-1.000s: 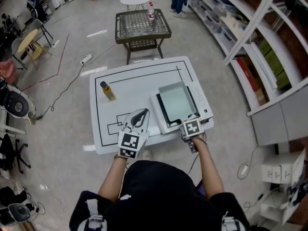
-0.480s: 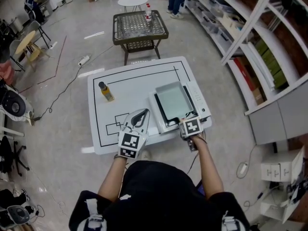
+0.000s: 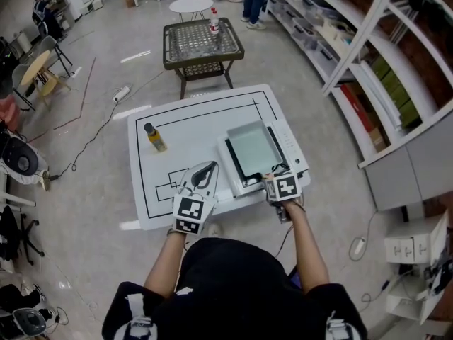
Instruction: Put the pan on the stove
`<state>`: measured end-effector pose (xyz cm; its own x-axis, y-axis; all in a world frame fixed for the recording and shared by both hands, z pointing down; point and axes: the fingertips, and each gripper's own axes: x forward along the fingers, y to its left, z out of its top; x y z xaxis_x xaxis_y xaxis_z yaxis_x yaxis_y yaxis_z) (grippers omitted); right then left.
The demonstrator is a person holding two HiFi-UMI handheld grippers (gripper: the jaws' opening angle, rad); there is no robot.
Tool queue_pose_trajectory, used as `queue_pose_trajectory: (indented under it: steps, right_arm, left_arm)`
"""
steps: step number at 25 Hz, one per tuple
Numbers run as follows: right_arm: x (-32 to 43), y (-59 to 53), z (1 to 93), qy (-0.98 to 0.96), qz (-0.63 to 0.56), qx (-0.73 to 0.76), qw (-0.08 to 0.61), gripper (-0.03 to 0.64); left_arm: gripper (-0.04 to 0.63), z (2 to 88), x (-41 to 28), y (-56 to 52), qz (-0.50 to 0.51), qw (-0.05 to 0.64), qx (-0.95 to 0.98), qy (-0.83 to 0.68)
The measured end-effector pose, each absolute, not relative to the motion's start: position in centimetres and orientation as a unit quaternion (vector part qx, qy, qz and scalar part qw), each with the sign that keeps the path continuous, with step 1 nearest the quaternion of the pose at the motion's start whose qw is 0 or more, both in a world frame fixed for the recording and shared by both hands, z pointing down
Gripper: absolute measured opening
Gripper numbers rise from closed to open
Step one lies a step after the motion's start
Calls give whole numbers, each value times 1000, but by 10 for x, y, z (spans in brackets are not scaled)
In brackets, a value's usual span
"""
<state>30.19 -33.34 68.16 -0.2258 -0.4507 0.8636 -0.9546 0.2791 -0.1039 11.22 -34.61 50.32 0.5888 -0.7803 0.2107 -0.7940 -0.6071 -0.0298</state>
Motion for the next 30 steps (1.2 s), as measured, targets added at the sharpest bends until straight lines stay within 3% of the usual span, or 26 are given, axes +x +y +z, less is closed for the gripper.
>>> queue_pose_trajectory:
  steps: [11, 16, 20, 26, 30]
  right_arm:
    - [304, -338, 627, -730, 298, 524, 322, 184]
    - [297, -341, 588, -750, 270, 534, 282, 130]
    - [300, -346, 555, -754, 237, 562, 244, 51]
    - [311, -354, 499, -762, 180, 602, 155, 34]
    - [315, -352, 475, -756, 132, 624, 145, 34]
  left_arm:
    - [25, 491, 123, -343, 103, 17, 896, -431]
    - [25, 477, 129, -343, 104, 3, 899, -425]
    - [25, 462, 134, -344, 100, -11, 901, -422]
    - [25, 441, 137, -341, 83, -22, 905, -417]
    - [25, 431, 135, -340, 76, -28, 903, -422]
